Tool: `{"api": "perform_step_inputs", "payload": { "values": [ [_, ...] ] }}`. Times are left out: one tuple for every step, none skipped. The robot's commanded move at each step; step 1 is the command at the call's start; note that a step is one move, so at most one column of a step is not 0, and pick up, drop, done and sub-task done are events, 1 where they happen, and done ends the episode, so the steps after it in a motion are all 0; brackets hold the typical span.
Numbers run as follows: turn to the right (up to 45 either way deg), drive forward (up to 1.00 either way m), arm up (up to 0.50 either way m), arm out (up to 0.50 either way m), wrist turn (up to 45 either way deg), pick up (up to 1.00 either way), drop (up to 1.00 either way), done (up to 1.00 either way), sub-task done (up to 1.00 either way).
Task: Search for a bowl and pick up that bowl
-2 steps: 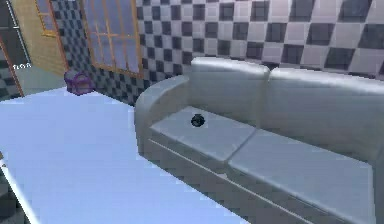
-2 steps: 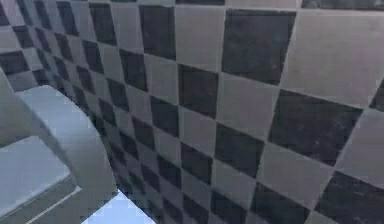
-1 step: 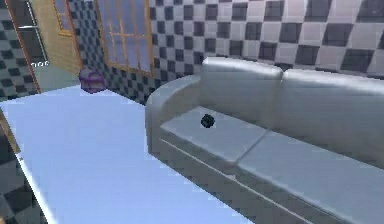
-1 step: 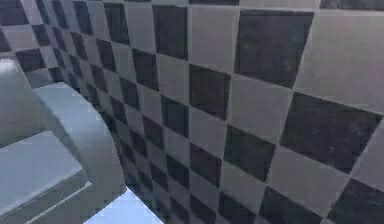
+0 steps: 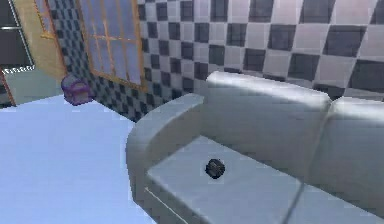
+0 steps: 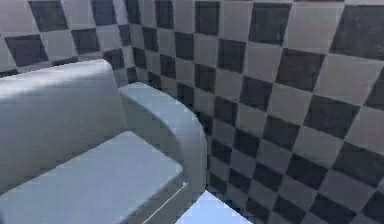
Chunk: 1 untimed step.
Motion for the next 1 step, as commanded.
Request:
{"api": "perform_step_inputs", "payload": {
  "values": [
    [-45.0, 0.0, 0.0, 0.0, 0.0, 0.0, 0.0, 0.0, 0.0]
  ]
}}
